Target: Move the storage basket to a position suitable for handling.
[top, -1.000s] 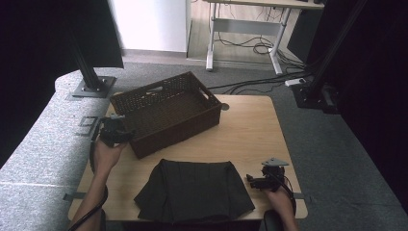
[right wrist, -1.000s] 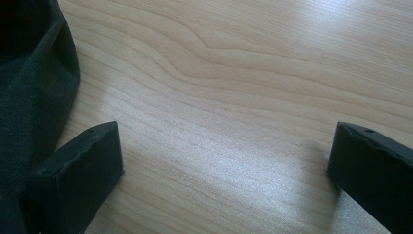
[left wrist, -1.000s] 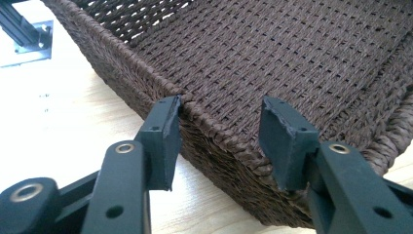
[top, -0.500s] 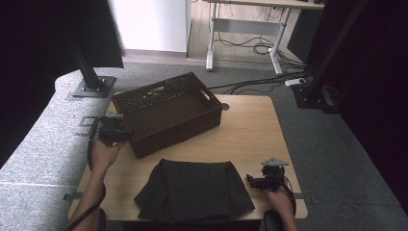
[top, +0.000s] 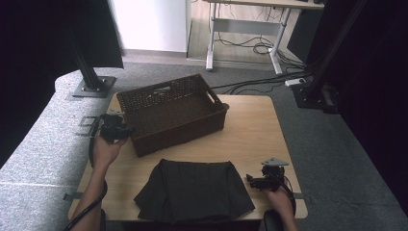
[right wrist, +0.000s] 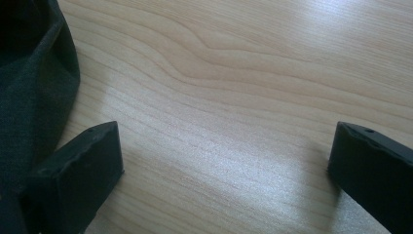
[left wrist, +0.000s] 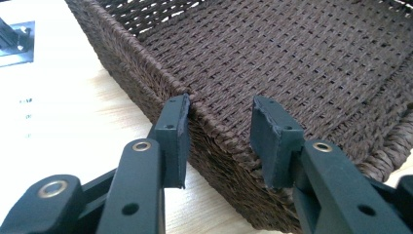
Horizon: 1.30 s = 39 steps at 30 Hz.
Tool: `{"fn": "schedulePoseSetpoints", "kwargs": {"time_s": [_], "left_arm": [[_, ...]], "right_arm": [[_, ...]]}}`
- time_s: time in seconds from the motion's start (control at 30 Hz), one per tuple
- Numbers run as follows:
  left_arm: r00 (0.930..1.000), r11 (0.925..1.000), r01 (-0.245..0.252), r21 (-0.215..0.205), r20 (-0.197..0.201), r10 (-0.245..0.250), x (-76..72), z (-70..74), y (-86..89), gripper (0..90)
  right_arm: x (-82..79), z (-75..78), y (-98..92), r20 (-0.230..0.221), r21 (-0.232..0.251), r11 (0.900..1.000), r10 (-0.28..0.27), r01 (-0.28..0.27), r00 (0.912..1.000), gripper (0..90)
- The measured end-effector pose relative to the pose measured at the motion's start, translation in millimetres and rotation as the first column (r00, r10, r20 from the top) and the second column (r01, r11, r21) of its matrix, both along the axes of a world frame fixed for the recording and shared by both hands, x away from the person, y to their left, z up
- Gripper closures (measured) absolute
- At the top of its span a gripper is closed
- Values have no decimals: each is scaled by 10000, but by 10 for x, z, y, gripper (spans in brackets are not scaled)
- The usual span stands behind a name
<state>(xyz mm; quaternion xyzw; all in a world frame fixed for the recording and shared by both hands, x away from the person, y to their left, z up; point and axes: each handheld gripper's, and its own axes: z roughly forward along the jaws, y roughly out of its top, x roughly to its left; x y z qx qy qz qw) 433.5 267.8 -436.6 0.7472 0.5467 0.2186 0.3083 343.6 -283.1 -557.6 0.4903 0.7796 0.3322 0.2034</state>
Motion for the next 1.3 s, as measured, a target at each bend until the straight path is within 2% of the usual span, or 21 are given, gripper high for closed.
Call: {"fn": "schedulePoseSetpoints", "kwargs": {"time_s": [0.27,0.47,0.9,1.3], "left_arm": [[10000,9999,80,97,13,-81,65,3,-54,620],[9999,9999,116,-86,56,-115,109,-4,-97,657],[9976,9975,685,159,56,-686,198,-1,-318,684],[9931,9930,1170,168,92,-1172,215,-7,-428,695]], "right_arm": [[0,0,0,-1,2,10000,0,0,10000,0],[0,0,0,-4,2,10000,-2,2,10000,0],[-1,0,0,-7,5,10000,-3,3,10000,0],[-1,0,0,-8,12,10000,3,-3,10000,0]]}}
